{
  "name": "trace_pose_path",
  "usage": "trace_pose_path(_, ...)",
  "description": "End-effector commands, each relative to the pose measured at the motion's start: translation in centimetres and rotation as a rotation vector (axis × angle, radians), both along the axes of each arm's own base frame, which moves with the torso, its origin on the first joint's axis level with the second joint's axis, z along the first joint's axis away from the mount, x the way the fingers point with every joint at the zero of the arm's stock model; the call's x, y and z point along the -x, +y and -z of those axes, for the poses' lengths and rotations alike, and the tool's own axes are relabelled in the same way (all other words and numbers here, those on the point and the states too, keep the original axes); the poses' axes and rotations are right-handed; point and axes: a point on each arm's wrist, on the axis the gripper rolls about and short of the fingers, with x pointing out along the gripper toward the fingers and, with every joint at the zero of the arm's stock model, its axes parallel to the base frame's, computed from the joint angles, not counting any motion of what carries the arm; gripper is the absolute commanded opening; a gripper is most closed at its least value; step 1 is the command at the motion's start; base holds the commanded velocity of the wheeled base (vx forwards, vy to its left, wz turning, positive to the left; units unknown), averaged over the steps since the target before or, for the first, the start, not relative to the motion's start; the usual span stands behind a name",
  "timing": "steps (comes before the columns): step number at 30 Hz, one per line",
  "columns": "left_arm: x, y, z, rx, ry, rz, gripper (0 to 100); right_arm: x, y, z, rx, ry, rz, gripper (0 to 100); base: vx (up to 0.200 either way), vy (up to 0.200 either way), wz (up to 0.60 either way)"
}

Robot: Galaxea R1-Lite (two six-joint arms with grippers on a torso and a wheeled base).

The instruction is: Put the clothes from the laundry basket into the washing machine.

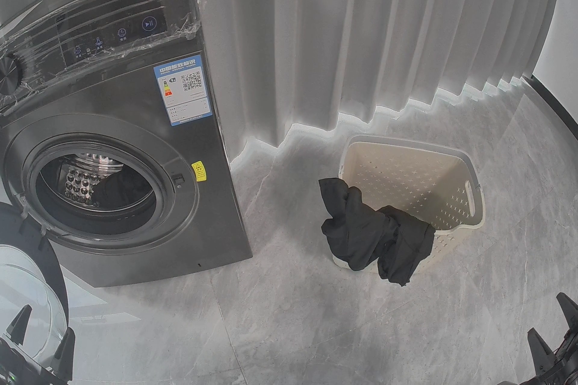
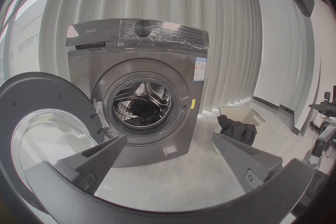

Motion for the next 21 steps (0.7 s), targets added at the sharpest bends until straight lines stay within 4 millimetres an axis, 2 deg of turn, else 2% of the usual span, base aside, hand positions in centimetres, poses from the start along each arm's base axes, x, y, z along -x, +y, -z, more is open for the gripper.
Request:
trace_pose_path(1, -0.13, -0.01, 0.49, 0.0, 0.02, 0.0, 100, -0.11, 0.0, 0.5, 0.0, 0.014, -0.001, 100, 0.0, 0.0, 0.0)
trace_pose_path(4, -0.14, -0.01, 0.49, -0.008, 0.021, -0.001, 100, -0.11, 0.0, 0.5, 0.0, 0.014, -0.001, 100, 0.0, 0.0, 0.0)
trace_pose_path(10, -0.13, -0.01, 0.49, -0.001, 0.02, -0.001, 100, -0.11, 0.0, 0.49, 0.001, 0.012, -0.001, 100, 0.0, -0.2, 0.0)
trace_pose_path(21, -0.13, -0.01, 0.49, 0.002, 0.02, 0.0, 100, -0.11, 0.0, 0.5, 0.001, 0.014, -0.001, 100, 0.0, 0.0, 0.0)
